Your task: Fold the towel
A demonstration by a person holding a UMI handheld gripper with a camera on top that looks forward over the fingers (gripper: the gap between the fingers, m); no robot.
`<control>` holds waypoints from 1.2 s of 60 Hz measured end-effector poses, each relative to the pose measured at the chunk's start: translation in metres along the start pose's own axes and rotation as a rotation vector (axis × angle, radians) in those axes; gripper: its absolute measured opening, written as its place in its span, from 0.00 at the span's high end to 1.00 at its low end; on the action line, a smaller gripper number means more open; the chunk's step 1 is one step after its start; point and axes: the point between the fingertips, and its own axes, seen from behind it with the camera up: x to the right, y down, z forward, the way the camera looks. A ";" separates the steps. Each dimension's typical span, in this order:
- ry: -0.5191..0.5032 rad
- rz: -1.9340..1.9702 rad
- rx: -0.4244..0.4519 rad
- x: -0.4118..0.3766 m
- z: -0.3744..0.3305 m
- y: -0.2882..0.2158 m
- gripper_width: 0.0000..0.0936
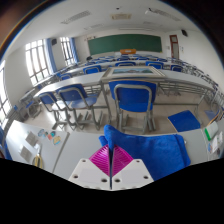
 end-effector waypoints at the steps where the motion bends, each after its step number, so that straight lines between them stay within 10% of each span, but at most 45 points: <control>1: -0.023 0.015 0.012 -0.005 -0.006 -0.008 0.99; 16: 0.003 0.123 0.074 0.064 -0.028 -0.054 0.94; 27: 0.201 0.061 -0.007 0.154 -0.021 -0.014 0.07; 72: 0.239 -0.097 0.120 -0.024 -0.298 0.038 0.09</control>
